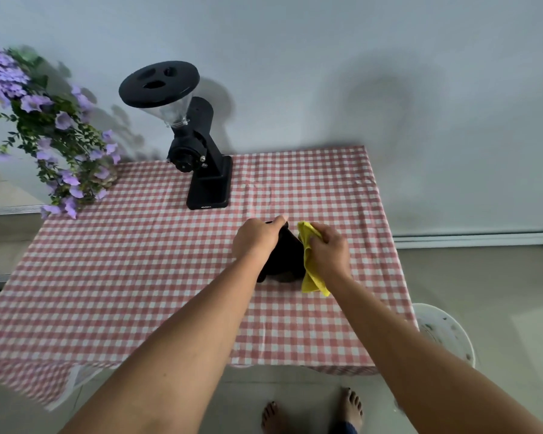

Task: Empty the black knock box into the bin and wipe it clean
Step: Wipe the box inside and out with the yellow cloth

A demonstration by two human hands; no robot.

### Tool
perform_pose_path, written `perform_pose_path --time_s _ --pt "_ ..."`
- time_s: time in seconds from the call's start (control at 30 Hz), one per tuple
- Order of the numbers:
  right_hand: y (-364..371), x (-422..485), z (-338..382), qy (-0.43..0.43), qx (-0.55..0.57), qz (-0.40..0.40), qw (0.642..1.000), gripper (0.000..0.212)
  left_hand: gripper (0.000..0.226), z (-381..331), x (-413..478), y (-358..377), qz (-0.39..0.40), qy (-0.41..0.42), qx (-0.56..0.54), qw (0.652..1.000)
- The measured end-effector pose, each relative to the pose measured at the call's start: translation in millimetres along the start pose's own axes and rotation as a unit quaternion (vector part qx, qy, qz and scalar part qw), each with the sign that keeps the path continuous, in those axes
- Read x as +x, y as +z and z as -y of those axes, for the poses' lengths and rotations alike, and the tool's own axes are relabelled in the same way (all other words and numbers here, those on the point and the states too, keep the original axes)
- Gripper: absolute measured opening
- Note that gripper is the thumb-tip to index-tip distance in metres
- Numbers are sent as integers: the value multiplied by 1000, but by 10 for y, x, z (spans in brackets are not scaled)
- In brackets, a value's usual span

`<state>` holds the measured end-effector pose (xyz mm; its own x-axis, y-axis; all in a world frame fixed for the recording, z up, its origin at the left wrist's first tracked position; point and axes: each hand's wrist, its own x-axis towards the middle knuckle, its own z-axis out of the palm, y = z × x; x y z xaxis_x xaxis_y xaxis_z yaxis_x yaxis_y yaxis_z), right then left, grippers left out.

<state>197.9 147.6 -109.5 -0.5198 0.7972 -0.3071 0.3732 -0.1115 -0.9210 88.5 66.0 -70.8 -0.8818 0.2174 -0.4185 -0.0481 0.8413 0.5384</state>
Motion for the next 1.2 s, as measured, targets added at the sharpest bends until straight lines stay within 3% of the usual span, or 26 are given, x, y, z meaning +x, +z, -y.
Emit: perform_pose_path --time_s 0.07,0.2,0.33,0.4,0.5,0.6,0.77,0.93,1.03,1.2 --pt "-21 28 53 -23 13 22 999 31 53 -49 38 -11 3 5 7 1000" --pt "-9 64 166 -11 -6 156 988 38 34 -125 116 -20 21 17 -3 1000" --pt "-99 129 84 -23 -87 134 987 40 14 -41 173 -53 42 55 -9 998" --pt "-126 156 43 -18 -115 115 986 40 7 13 139 -72 11 104 43 994" --pt "-111 190 38 -48 -193 127 972 34 19 113 123 -68 -84 179 169 966" --pt "-44 210 71 -82 -290 148 942 20 31 215 199 -37 -75 209 214 951" --pt "37 242 159 -121 -416 121 893 25 33 257 247 -28 -45 216 145 964" --pt "127 234 112 -81 -442 99 888 27 27 412 201 92 -87 185 38 978" --pt "186 203 121 -29 -424 83 901 21 22 475 188 159 -124 112 -42 985" --pt "256 249 147 52 -294 73 952 15 21 465 133 245 -144 26 -169 975"
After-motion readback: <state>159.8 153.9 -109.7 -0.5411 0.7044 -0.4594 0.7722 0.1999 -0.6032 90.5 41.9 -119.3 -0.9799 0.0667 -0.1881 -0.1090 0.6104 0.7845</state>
